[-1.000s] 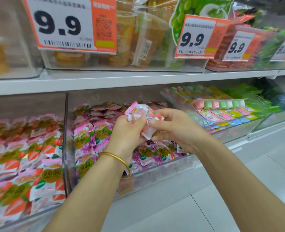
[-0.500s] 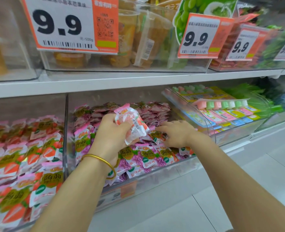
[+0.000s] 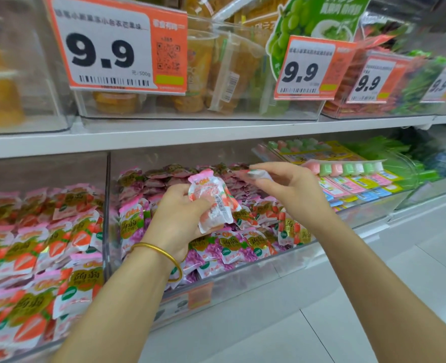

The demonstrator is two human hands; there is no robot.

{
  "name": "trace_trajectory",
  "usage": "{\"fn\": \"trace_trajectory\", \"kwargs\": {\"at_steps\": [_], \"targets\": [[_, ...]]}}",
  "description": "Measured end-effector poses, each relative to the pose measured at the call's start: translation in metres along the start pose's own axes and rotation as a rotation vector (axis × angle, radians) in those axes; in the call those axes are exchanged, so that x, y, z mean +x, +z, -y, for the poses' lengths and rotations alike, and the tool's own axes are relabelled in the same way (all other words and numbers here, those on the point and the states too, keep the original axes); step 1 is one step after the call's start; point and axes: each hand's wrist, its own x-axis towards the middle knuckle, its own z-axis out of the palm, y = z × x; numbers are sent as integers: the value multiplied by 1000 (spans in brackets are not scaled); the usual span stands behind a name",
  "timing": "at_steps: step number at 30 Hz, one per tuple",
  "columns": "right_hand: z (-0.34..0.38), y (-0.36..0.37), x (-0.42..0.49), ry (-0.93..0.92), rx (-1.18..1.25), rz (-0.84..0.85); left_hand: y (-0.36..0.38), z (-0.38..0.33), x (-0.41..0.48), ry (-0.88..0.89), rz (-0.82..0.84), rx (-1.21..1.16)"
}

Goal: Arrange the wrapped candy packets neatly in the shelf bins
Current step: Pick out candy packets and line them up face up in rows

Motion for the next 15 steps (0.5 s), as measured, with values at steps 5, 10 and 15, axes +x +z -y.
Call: {"fn": "trace_trajectory", "kwargs": {"at_steps": [5, 10, 15], "targets": [[19, 23, -20, -113, 79, 182, 0, -1, -7, -33, 28, -177], [25, 24, -26, 8, 203, 245, -8, -3, -13, -36, 16, -263], [26, 37, -24, 179, 448, 87, -7, -7, -21, 15, 64, -240]]}}
